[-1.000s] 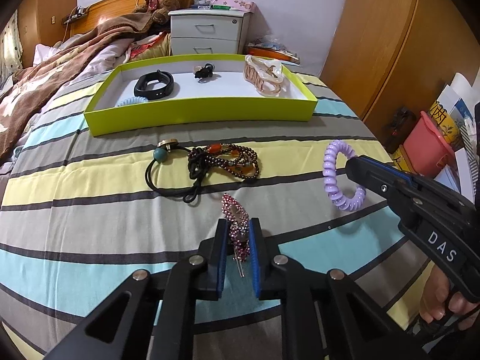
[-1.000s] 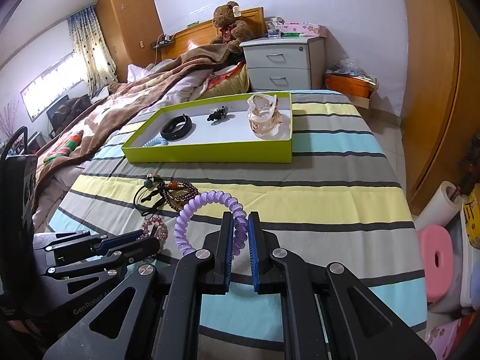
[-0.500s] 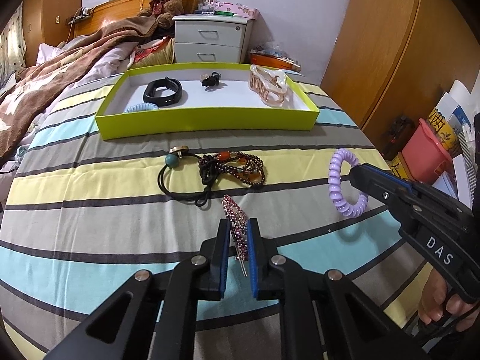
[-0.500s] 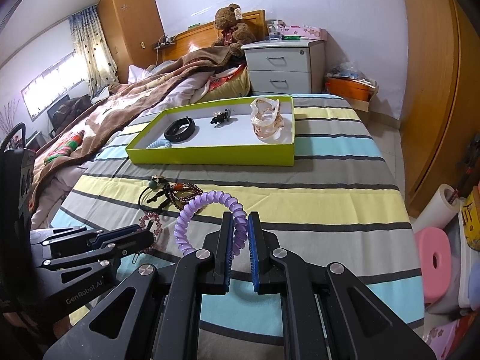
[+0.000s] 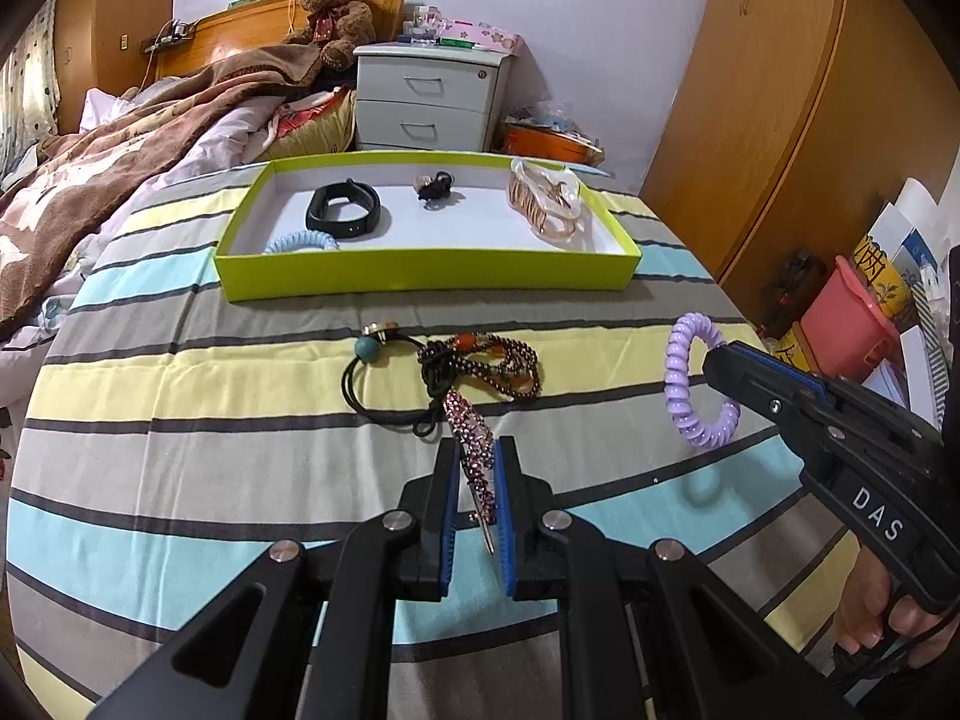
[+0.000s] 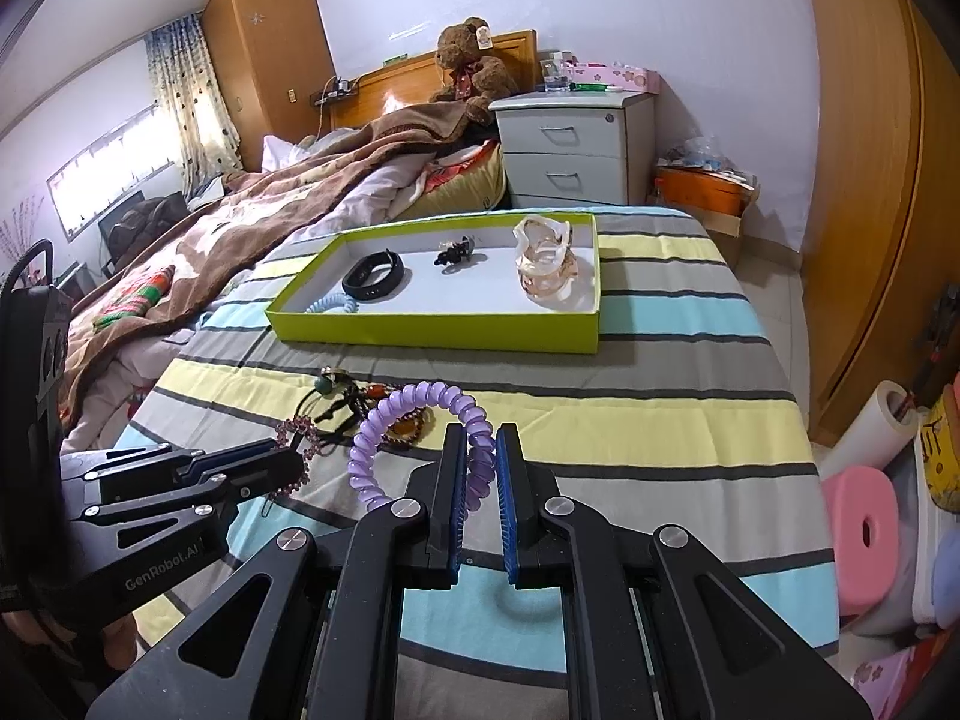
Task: Organize jewelry
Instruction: 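Carry the pink hair clip and purple coil tie into the green box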
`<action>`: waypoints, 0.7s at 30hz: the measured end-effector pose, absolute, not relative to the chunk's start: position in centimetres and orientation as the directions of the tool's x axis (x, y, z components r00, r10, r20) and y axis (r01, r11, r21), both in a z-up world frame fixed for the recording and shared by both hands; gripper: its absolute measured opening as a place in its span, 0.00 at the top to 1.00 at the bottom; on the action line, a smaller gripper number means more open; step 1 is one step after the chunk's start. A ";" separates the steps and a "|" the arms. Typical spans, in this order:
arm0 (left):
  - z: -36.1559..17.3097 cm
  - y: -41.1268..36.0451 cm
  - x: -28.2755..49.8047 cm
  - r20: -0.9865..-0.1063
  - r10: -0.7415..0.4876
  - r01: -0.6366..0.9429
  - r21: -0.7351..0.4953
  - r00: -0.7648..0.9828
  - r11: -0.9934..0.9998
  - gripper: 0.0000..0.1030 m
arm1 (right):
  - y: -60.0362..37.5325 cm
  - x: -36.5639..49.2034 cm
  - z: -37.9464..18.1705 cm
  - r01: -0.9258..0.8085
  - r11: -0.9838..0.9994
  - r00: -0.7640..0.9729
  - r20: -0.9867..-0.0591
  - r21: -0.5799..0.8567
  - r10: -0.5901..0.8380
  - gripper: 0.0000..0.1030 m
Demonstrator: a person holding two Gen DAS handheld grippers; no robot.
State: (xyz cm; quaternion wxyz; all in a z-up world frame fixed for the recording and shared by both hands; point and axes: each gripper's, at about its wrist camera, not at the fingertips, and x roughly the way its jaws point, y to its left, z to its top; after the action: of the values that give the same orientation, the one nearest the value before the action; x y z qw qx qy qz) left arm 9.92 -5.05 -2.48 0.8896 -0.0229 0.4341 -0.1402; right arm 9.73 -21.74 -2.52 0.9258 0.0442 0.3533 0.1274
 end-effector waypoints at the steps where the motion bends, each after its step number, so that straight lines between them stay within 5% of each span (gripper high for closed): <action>1: -2.3 -5.0 9.9 -0.763 -0.270 0.229 -0.163 0.587 0.960 0.88 | -21.7 9.8 -2.3 -0.205 0.964 0.719 -0.641 0.171 0.267 0.90; 21: 1.5 -0.4 14.6 -0.715 -0.239 0.149 -0.188 0.657 0.971 0.88 | -20.1 14.3 1.4 -0.208 0.964 0.746 -0.610 0.164 0.265 0.90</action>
State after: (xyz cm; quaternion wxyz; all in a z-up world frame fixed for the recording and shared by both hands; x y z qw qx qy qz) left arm 14.56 -0.42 1.52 0.9085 -0.0564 0.4000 -0.1069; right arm 14.29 -20.10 1.35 0.9335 0.0428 0.3327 0.1269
